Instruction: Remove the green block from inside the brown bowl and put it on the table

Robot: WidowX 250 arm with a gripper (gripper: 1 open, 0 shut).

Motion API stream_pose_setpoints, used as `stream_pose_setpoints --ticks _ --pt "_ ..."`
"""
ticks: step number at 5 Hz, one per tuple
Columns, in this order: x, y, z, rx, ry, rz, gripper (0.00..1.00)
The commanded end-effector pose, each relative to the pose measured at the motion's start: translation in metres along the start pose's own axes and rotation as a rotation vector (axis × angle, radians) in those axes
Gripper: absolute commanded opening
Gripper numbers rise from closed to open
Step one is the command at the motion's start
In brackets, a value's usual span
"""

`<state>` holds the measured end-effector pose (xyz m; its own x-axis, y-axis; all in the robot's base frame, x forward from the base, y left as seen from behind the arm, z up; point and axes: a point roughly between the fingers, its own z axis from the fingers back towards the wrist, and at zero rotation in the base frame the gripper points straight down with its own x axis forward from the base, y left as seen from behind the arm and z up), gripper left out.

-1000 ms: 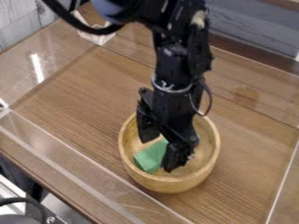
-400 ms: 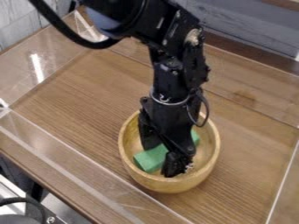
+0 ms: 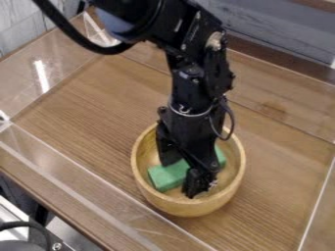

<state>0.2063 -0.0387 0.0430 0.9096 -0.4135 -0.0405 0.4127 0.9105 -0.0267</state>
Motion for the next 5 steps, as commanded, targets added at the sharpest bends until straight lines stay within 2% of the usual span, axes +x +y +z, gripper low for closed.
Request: stream_pose_setpoints --ticks 1,3,5 --pt "0.001 0.002 -0.004 -0.005 -0.004 0.002 0.0" --pt "-0.002 -0.001 0.005 -0.027 0.006 0.037 0.0" --pt "-0.006 -0.003 0.031 -0.053 0.021 0.105 0.0"
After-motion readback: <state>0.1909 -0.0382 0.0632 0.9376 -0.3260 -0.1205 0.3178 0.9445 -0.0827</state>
